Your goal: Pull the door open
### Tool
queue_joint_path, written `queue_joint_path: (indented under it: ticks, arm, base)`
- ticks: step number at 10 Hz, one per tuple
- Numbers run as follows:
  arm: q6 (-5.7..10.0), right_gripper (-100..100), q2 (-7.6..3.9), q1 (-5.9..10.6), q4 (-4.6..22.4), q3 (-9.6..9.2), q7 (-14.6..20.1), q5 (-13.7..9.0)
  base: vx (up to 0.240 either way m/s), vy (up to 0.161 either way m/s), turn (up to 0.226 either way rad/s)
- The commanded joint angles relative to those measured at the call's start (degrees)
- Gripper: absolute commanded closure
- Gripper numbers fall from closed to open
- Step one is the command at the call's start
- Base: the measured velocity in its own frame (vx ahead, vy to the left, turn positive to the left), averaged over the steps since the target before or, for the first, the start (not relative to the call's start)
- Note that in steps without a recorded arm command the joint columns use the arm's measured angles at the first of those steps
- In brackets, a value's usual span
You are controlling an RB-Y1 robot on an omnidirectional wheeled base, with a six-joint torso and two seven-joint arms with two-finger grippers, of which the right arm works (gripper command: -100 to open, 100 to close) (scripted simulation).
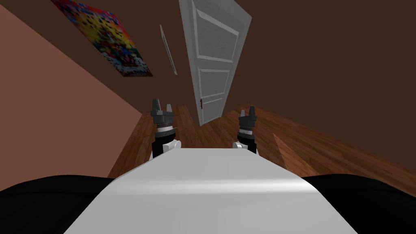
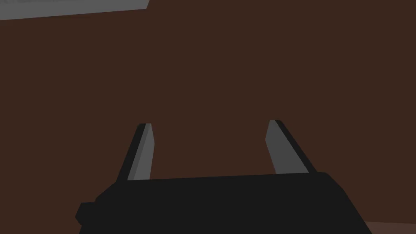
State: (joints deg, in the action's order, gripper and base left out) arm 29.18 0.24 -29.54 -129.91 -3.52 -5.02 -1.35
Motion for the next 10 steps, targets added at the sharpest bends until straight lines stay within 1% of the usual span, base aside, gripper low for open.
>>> queue_joint_path:
  ticks: [1, 5, 8, 10]
  arm:
    - [0.41, -100, -0.55, 0.56, 1.7, -0.33, 2.0, -0.6]
    - [1.36, -100, -1.77, 1.88, 5.6, -1.10, 6.6, -2.1]
    - [2.33, -100, -2.96, 3.23, 9.6, -1.89, 11.3, -3.6]
    - [3.13, -100, -3.89, 4.32, 12.8, -2.54, 14.4, -4.8]
  base:
    - [0.044, -0.046, 0.120]
    - [0.057, 0.027, 0.068]
    - [0.072, 0.012, 0.100]
    - [0.085, 0.013, 0.112]
